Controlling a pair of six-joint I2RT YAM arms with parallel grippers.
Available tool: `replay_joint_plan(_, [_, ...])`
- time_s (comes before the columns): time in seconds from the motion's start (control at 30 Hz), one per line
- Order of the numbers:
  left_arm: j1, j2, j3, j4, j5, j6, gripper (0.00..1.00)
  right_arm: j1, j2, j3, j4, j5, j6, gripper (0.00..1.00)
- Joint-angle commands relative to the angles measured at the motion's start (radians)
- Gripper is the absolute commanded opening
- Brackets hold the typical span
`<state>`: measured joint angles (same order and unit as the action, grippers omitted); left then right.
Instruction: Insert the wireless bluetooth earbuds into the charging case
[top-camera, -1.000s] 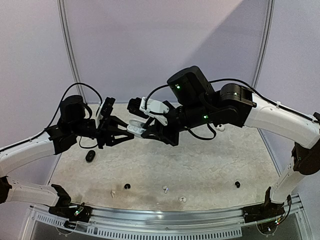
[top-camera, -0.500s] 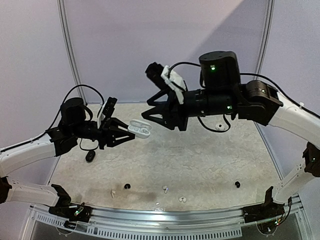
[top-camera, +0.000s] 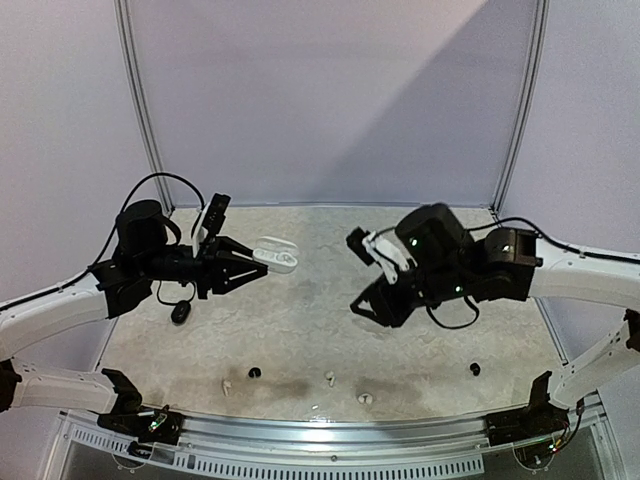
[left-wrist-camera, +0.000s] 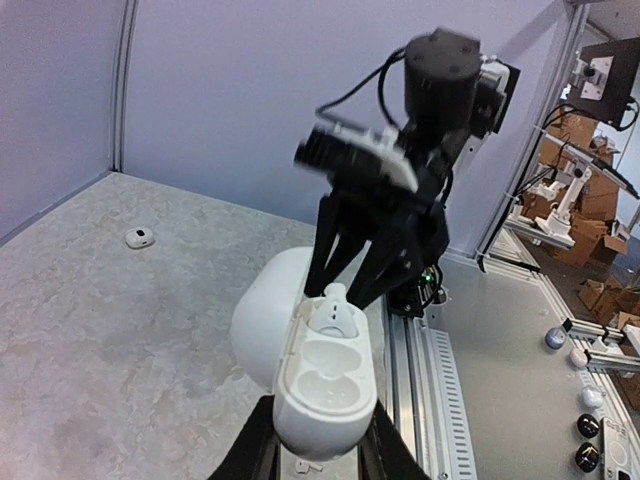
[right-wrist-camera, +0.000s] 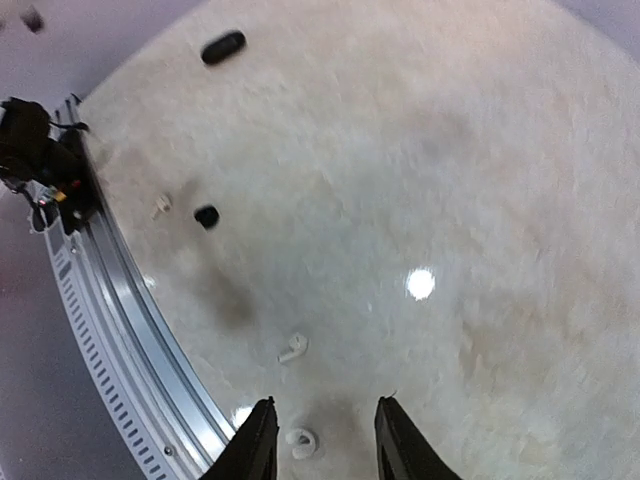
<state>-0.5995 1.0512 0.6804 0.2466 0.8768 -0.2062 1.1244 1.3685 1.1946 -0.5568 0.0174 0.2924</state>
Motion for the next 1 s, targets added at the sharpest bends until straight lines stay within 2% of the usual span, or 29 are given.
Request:
replay_joint_plan(0.0, [0.009, -0.026, -0.015, -0.007, -0.014, -0.003, 0.0, -0.001, 0.05, -0.112, -0.027, -0.033, 0.114, 0.3])
replay_joint_plan(0.33, [0.013, -0.042, -0.008, -0.03, -0.01, 0.019, 0.0, 0.001, 0.274, -0.138, -0.037, -0.177, 0.058, 0.27])
replay_joint_plan(0.57, [0.015, -0.042, -0.01, -0.025, -0.007, 0.027, 0.0, 0.013, 0.322, -0.167, -0.014, -0.226, 0.039, 0.29])
replay_joint_plan(0.97, [0.022, -0.04, -0.009, -0.026, -0.008, 0.036, 0.0, 0.015, 0.384, -0.182, -0.016, -0.257, 0.013, 0.22])
